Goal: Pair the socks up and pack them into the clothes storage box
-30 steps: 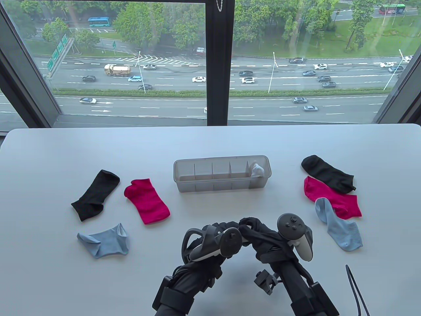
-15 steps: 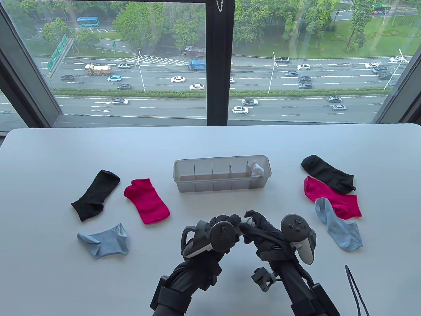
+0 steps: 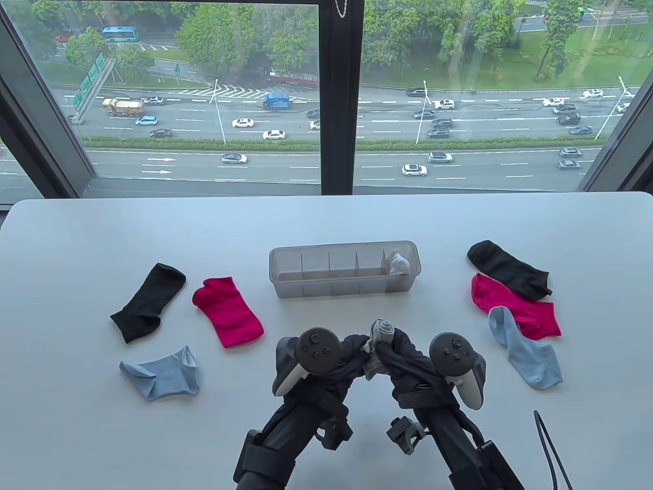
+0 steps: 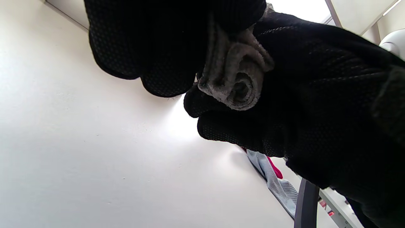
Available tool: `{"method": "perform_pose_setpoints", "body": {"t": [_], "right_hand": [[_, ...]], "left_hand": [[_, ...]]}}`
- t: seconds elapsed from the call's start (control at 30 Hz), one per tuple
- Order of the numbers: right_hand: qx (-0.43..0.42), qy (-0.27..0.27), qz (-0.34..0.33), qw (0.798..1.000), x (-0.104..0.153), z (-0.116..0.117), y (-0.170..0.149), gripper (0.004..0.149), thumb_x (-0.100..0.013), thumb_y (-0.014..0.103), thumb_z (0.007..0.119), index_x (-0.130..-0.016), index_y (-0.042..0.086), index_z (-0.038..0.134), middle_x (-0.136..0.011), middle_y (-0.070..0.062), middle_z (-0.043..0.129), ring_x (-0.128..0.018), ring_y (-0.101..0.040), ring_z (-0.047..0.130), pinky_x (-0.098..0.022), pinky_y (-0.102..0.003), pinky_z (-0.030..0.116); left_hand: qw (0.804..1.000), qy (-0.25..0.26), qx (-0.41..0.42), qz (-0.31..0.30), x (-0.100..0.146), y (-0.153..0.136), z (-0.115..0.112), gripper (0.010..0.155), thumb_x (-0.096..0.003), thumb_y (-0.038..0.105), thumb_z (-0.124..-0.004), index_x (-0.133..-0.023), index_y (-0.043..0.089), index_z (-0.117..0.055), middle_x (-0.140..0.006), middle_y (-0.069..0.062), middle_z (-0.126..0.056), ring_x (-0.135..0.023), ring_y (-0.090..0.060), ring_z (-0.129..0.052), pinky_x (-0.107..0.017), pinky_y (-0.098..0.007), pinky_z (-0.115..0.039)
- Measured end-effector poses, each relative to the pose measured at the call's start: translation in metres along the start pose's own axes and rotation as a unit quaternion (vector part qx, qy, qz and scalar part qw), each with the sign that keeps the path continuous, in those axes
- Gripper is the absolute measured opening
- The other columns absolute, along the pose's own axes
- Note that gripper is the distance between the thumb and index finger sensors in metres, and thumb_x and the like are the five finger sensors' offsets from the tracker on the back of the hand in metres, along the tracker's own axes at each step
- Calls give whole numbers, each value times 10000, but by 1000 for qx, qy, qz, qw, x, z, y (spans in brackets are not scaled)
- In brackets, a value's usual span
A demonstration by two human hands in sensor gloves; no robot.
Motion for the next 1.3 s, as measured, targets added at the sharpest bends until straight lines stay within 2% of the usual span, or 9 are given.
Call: {"method": "perform_pose_setpoints", "body": {"t": [0.13, 0.3, 0.5, 0.73, 0.83, 0.93, 1.07, 1.2, 1.3], "right_hand": [[48, -10, -2, 999, 0, -2, -2, 580, -639, 370, 616, -1090, 53, 437, -957, -204, 719, -772, -275, 875, -655, -504, 748], [56, -14, 1, 998, 1, -5, -4, 580, -637, 369, 617, -1089, 52, 440, -942, -207, 722, -752, -270, 872, -649, -505, 743], [31, -28, -5, 999, 4, -3, 2, 588, -624, 375, 653, -1090, 76, 459, -954, -198, 739, -753, -275, 882, -643, -503, 751], [71, -135, -34, 988, 17, -11, 18, 533, -569, 406, 744, -980, 107, 587, -850, -162, 872, -635, -194, 1016, -547, -392, 886], [13, -38, -62, 997, 13, -4, 19, 498, -606, 288, 664, -1054, 90, 574, -963, -257, 791, -766, -306, 948, -622, -479, 820], [-37, 100, -57, 993, 10, 13, 18, 769, -575, 373, 728, -1140, 44, 323, -1128, -371, 475, -948, -476, 703, -680, -597, 678], [153, 42, -57, 986, 8, 16, 23, 871, -517, 464, 758, -1143, 37, 328, -1102, -329, 536, -897, -388, 769, -652, -512, 744], [173, 18, -51, 984, 7, 7, 14, 728, -535, 392, 765, -1120, 96, 450, -1081, -273, 614, -808, -290, 863, -607, -420, 811], [148, 11, -39, 988, 6, 4, 9, 598, -610, 349, 681, -1121, 112, 482, -1096, -262, 609, -788, -296, 884, -590, -418, 822]], "left_hand": [[999, 9, -35, 5, 1, 2, 1, 425, -616, 280, -616, -940, 60, -781, -838, -156, -943, -671, -309, -1047, -539, -509, -895], [997, -26, -65, -15, 0, 11, -6, 443, -597, 187, -612, -1011, 48, -690, -950, -184, -855, -788, -346, -987, -587, -533, -867], [999, -13, -23, -21, 2, 8, 1, 439, -600, 245, -620, -969, 22, -704, -897, -175, -881, -741, -338, -998, -571, -539, -852], [1000, 10, 1, -20, 5, 7, 8, 424, -608, 328, -616, -906, 41, -709, -815, -132, -875, -705, -320, -970, -592, -558, -805], [999, 32, -23, 15, 6, -1, 12, 420, -609, 332, -619, -873, 23, -725, -768, -129, -896, -666, -311, -992, -573, -552, -821], [999, 17, 21, 32, 3, -14, 15, 409, -607, 327, -655, -832, 5, -772, -706, -146, -924, -606, -310, -1013, -542, -548, -836], [998, -39, 50, 30, -1, -13, 4, 411, -616, 325, -650, -787, -18, -797, -661, -158, -945, -567, -320, -1029, -518, -557, -846], [997, -74, 26, 7, -4, -3, -3, 404, -617, 307, -630, -808, -14, -782, -695, -161, -930, -608, -333, -1015, -556, -572, -819], [998, -55, -23, 15, -3, 2, -5, 418, -615, 285, -616, -860, -22, -757, -743, -176, -899, -652, -344, -989, -585, -582, -794]]}}
Point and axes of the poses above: the tracker on the back of each hand, its own y axis roughly to the thumb side, its own x axis roughly from the fingertips to the wrist, z = x × y, the point moved 3 cm from there along -x, roughly from the wrist to the fingertips
